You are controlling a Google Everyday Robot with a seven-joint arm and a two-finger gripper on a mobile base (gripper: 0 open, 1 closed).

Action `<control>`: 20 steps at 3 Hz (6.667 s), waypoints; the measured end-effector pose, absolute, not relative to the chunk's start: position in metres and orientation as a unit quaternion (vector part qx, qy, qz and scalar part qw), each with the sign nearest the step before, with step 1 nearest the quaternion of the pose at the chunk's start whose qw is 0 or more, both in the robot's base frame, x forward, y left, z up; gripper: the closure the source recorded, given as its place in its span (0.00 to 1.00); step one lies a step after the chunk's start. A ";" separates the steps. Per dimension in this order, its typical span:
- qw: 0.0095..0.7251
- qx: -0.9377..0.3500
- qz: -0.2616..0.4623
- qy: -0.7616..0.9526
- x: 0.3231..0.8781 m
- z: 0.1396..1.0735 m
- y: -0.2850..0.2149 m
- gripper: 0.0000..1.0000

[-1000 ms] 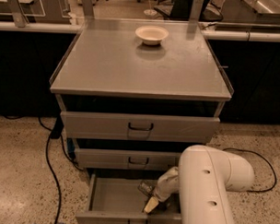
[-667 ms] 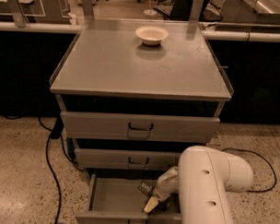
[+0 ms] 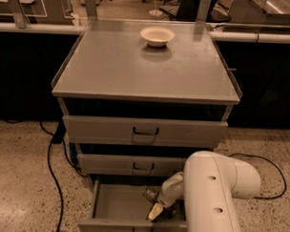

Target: Pick water bottle from bottom drawer and place on counter

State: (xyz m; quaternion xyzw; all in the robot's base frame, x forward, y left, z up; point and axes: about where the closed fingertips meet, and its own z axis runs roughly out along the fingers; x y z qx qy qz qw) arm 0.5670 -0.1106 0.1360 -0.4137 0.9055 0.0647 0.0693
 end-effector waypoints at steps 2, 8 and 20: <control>0.067 -0.407 0.068 0.908 0.568 0.133 -0.112 0.00; 0.073 -0.379 0.076 0.919 0.596 0.093 -0.115 0.72; 0.253 -0.213 -0.045 0.943 0.548 0.308 -0.334 1.00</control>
Offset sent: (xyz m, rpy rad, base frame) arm 0.0243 -0.0139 -0.0805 0.0420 0.0612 -0.1034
